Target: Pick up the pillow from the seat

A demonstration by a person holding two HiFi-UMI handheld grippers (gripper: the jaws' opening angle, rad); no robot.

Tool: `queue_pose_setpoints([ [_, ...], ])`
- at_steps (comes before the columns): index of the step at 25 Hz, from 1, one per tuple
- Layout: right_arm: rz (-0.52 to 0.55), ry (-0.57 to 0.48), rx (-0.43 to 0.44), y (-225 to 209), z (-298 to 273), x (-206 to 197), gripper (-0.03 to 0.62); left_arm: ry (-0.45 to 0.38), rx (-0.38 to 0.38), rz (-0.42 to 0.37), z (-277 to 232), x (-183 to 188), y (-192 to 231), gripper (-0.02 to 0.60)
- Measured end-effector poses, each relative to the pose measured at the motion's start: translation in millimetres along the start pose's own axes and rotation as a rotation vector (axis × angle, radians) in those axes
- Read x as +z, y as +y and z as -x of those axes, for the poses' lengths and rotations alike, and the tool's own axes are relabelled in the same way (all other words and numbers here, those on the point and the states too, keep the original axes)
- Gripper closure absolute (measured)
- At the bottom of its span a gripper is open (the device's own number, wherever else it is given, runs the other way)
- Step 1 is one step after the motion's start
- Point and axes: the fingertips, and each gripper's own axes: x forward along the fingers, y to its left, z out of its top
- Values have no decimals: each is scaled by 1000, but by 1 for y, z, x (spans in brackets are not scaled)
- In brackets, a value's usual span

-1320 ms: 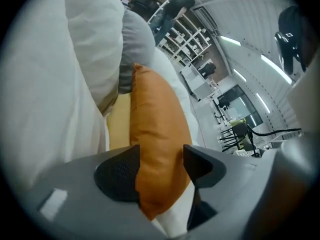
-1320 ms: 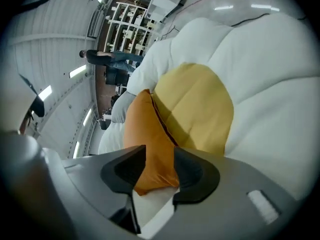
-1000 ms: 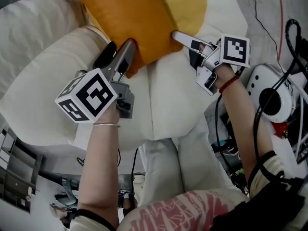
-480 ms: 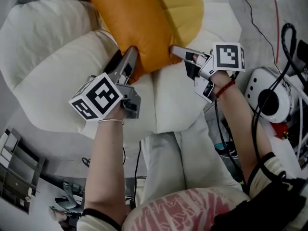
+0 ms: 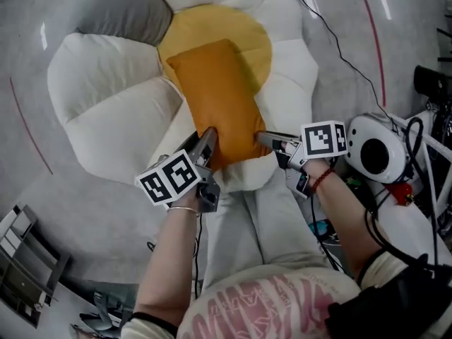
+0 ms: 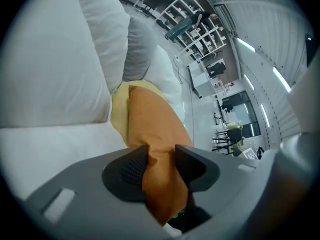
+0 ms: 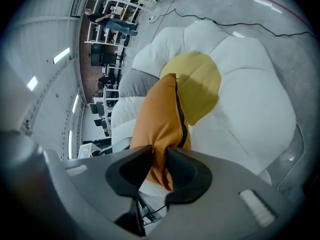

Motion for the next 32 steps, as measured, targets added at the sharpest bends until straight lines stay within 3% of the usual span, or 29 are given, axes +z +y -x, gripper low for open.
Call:
queue_pose_setpoints([
  [6, 11, -59, 3, 44, 58, -38, 497, 3, -48, 77, 51, -28, -44, 399],
  [9, 63, -62, -1, 74, 77, -53, 503, -14, -49, 47, 74, -21, -64, 399],
  [15, 173, -209, 73, 161, 125, -32, 510, -129, -105, -118, 122, 39, -142, 405],
  [20, 335, -289, 129, 253, 163, -23, 510, -325, -153, -304, 197, 93, -210, 411],
  [26, 523, -423, 223, 358, 213, -19, 511, -554, -226, -454, 290, 136, -292, 420],
  [32, 722, -533, 299, 442, 266, -19, 514, -746, -296, -626, 371, 159, -375, 426],
])
